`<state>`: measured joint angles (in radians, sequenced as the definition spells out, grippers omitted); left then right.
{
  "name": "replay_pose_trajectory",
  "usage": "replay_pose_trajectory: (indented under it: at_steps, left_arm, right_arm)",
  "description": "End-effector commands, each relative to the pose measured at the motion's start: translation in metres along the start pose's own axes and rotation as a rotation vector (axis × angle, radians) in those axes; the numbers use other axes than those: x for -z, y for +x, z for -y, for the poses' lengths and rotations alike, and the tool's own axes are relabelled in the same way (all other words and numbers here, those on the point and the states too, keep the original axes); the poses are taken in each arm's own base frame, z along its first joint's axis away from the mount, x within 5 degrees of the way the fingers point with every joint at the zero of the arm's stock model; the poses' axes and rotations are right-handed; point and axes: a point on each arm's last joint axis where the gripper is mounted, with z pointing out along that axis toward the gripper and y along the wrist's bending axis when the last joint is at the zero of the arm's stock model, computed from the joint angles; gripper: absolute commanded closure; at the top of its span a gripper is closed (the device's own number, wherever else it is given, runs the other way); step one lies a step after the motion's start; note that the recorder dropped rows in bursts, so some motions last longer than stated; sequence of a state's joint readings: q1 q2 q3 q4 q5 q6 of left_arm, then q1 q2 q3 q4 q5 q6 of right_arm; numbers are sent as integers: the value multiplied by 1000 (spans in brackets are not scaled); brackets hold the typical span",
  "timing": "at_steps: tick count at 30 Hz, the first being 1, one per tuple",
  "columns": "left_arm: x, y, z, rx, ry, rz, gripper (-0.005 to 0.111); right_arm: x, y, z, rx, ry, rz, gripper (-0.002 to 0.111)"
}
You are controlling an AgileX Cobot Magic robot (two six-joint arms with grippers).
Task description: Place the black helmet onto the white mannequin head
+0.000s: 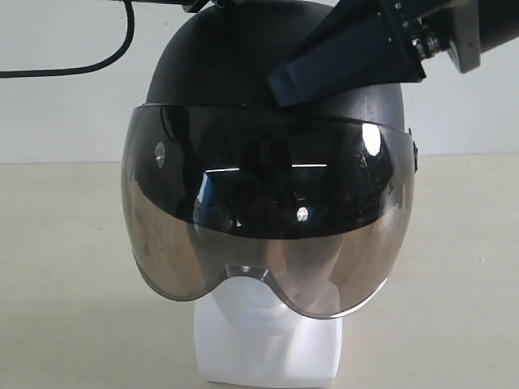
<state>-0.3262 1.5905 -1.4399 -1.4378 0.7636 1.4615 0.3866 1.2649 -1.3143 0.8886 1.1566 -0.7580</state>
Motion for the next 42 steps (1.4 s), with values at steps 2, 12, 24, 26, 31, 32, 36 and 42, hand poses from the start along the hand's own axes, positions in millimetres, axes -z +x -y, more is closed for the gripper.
replay_pose_trajectory:
  at_steps: [2,12,24,26,31,32,36,42]
  left_arm:
    - [-6,14,-7,10,-9,-58,102]
    - [-5,13,-7,36,-10,-58,102]
    - [56,-26,6,-54,-210,-88,102]
    - [71,-18,0,-30,-256,-190,102]
    - [106,5,-14,100,-341,-259,102]
    - [110,10,-17,142,-349,-238,102]
    - [113,31,-18,232,-243,-186,102]
    - [112,33,-10,239,-179,-126,102]
  right_arm:
    - [-13,19,7,22,48,-163,108]
    - [-1,6,-11,114,183,-59,108]
    - [83,19,-12,-47,841,35,108]
    - [84,28,-11,-49,862,13,108]
    - [73,58,6,-102,974,-7,108]
    - [68,60,9,-101,968,15,108]
    - [50,52,16,-75,887,162,108]
    - [52,45,40,-97,951,218,108]
